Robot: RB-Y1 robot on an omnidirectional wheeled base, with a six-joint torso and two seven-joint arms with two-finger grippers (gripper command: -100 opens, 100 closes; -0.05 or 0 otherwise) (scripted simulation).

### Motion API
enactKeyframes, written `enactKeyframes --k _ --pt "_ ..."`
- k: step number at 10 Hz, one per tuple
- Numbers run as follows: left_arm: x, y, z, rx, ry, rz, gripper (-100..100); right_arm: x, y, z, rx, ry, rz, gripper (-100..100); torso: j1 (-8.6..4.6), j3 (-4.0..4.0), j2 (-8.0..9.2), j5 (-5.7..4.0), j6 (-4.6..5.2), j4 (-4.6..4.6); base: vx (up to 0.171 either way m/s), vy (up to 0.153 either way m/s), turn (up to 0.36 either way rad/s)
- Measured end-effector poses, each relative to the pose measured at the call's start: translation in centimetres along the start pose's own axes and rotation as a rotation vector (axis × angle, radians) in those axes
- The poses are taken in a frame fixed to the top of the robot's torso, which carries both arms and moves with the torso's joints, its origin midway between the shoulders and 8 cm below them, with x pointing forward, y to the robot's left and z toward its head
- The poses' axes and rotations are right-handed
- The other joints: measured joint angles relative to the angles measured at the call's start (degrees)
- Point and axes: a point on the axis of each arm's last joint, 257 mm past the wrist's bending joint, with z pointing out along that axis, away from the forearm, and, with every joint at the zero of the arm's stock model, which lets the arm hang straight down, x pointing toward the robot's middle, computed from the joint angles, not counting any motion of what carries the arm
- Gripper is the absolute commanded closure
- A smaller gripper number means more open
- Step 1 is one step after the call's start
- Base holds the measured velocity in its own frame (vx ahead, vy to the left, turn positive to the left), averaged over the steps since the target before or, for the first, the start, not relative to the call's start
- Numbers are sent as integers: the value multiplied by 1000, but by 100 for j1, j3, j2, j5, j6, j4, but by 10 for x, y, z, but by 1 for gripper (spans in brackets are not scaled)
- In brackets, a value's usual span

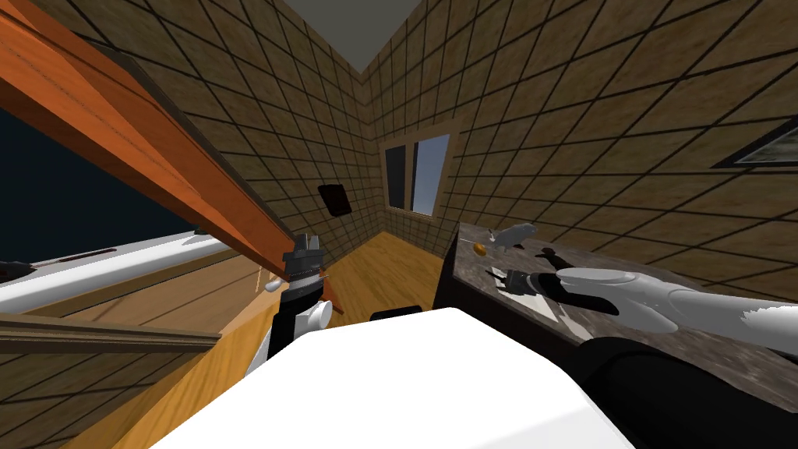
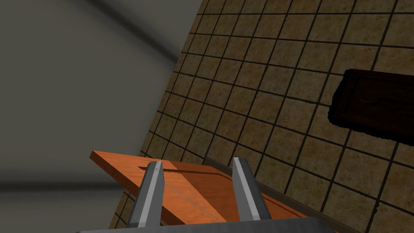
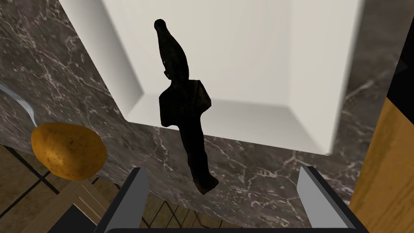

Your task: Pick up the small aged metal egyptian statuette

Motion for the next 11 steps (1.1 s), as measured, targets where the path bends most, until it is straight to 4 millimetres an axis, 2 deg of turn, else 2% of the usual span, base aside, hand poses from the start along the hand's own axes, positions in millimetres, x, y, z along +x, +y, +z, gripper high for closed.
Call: enactKeyframes --k 2,4,5,6,7,11 --pt "0 0 0 0 0 0 0 14 2 -4 -14 37 -15 -100 2 13 22 1 1 6 66 0 118" --pt "0 0 0 0 0 0 0 45 5 -12 -41 106 -41 -100 -3 1 1 -1 -1 1 105 0 93" --pt "0 0 0 0 0 0 0 52 8 -14 -51 121 -42 -100 1 7 11 0 1 3 24 4 0" --pt "0 0 0 0 0 0 0 52 8 -14 -51 122 -44 0 2 17 29 0 2 7 7 0 2" --pt "0 0 0 0 0 0 0 52 8 -14 -51 121 -44 -100 1 24 40 0 3 10 22 -10 75" --pt "0 0 0 0 0 0 0 70 23 -12 -46 129 -23 -100 -8 24 40 -3 4 10 27 -22 68"
